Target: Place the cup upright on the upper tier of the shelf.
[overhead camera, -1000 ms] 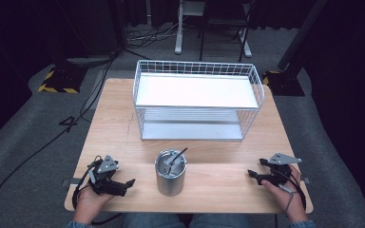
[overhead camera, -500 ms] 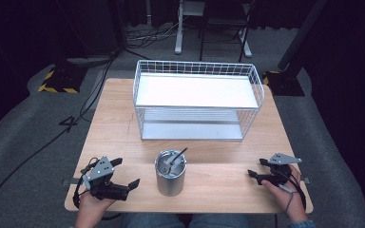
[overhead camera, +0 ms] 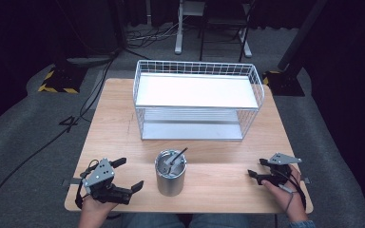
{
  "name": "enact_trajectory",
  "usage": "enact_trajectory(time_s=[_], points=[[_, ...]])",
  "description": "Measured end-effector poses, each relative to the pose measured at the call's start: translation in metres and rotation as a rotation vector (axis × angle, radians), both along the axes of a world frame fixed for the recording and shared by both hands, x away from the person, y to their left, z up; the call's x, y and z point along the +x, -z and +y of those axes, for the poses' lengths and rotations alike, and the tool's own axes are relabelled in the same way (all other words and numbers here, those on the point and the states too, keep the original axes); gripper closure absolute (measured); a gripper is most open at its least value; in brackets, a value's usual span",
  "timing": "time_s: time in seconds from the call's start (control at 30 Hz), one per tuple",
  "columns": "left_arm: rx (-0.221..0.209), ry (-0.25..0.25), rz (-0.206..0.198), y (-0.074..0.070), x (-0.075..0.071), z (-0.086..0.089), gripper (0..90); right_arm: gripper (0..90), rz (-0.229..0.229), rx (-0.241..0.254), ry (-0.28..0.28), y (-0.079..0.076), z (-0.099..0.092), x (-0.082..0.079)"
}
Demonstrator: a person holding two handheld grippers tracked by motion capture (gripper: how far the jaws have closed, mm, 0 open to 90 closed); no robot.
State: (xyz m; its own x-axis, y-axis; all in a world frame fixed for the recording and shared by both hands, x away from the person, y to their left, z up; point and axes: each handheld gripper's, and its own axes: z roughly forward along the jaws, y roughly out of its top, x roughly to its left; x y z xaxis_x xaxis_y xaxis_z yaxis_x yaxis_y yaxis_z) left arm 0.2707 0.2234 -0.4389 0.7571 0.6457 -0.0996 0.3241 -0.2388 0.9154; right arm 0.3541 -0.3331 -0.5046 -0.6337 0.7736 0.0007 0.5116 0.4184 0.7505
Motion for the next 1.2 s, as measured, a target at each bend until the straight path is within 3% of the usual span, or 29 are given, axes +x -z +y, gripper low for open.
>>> enact_trajectory(time_s=[0.13, 0.17, 0.33, 0.47, 1.2], points=[[-0.032, 0.01, -0.009, 0.0, -0.001, -0.001, 1.0, 26.0, 0.0, 0.0, 0.0, 0.0, 0.0, 0.0], [-0.06, 0.018, -0.011, 0.001, -0.002, -0.002, 0.9, 25.9, 0.0, 0.001, 0.0, 0.0, 0.0, 0.0], [-0.08, 0.039, -0.036, -0.001, -0.004, -0.003, 0.6, 25.9, 0.0, 0.002, 0.001, 0.0, 0.0, 0.0], [-0.054, 0.053, -0.049, -0.003, -0.006, -0.01, 0.1, 25.9, 0.0, 0.0, 0.0, 0.0, 0.0, 0.0], [-0.04, 0.137, -0.057, -0.008, -0.002, -0.044, 0.1, 26.3, -0.003, -0.002, -0.001, 0.0, 0.0, 0.0]])
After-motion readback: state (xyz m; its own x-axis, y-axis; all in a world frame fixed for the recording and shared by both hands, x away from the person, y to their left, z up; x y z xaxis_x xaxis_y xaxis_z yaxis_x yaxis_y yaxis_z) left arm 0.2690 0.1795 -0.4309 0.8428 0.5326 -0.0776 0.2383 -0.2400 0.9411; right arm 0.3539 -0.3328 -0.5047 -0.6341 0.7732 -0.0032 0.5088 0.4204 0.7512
